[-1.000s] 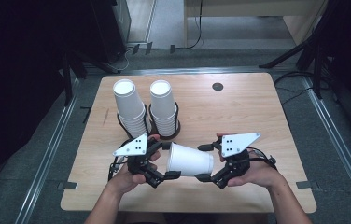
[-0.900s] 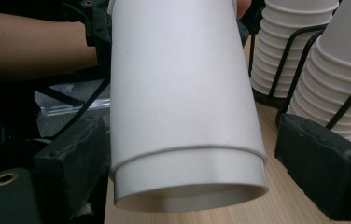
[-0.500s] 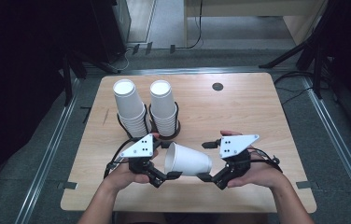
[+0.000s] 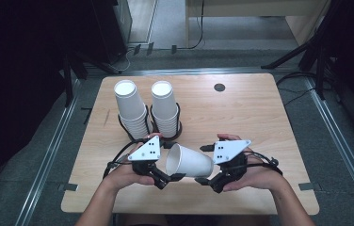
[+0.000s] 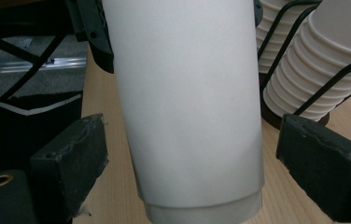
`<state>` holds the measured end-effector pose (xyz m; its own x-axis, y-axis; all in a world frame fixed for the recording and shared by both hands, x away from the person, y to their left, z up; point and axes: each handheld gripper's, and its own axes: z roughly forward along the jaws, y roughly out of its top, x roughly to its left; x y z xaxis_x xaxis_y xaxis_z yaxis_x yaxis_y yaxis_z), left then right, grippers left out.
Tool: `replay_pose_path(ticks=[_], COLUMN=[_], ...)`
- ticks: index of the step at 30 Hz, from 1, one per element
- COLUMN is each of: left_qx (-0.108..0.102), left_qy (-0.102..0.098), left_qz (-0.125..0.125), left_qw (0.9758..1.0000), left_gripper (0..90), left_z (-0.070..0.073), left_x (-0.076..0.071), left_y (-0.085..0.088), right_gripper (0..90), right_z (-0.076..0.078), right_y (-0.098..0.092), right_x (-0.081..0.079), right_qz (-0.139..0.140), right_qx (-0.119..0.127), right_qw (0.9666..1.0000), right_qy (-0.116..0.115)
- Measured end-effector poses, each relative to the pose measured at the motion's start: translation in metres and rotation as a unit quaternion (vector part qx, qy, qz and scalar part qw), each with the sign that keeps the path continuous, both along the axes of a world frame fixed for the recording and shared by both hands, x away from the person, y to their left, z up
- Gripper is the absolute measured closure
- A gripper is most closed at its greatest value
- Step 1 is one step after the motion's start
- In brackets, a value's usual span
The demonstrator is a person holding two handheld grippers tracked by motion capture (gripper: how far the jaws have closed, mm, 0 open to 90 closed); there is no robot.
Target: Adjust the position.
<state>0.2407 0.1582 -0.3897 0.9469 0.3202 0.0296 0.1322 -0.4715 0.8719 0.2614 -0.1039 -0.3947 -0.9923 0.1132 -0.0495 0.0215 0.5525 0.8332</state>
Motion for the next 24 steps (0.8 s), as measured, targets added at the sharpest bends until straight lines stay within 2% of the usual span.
replay_pose_path(ticks=[3, 6, 9, 13, 18, 24], left_qx=[0.015, 0.027, 0.034, 0.039, 0.066, 0.068], left_qy=[-0.006, -0.009, -0.012, -0.014, -0.024, -0.026], left_qz=[0.002, 0.001, 0.001, 0.001, 0.003, 0.002], left_qw=[0.9999, 0.9996, 0.9994, 0.9991, 0.9976, 0.9974], left_gripper=[8.1, 8.1, 8.0, 8.0, 8.0, 8.0], left_z=[-0.001, -0.001, -0.001, -0.001, -0.002, -0.002], left_x=[0.0, -0.001, -0.002, -0.001, -0.001, -0.001], left_y=[-0.002, -0.004, -0.006, -0.007, -0.011, -0.012], right_gripper=[11.2, 12.0, 12.8, 13.8, 16.3, 17.7], right_z=[-0.001, -0.002, -0.003, -0.006, -0.007, -0.011], right_y=[0.005, 0.009, 0.012, 0.018, 0.023, 0.027], right_x=[-0.001, -0.002, -0.002, -0.003, -0.004, -0.005], right_qz=[-0.002, -0.001, -0.003, -0.008, -0.016, -0.02], right_qx=[-0.013, -0.024, -0.028, -0.044, -0.05, -0.072], right_qw=[0.9999, 0.9997, 0.9996, 0.9989, 0.9982, 0.9965], right_qy=[-0.01, -0.01, -0.006, -0.016, -0.029, -0.037])
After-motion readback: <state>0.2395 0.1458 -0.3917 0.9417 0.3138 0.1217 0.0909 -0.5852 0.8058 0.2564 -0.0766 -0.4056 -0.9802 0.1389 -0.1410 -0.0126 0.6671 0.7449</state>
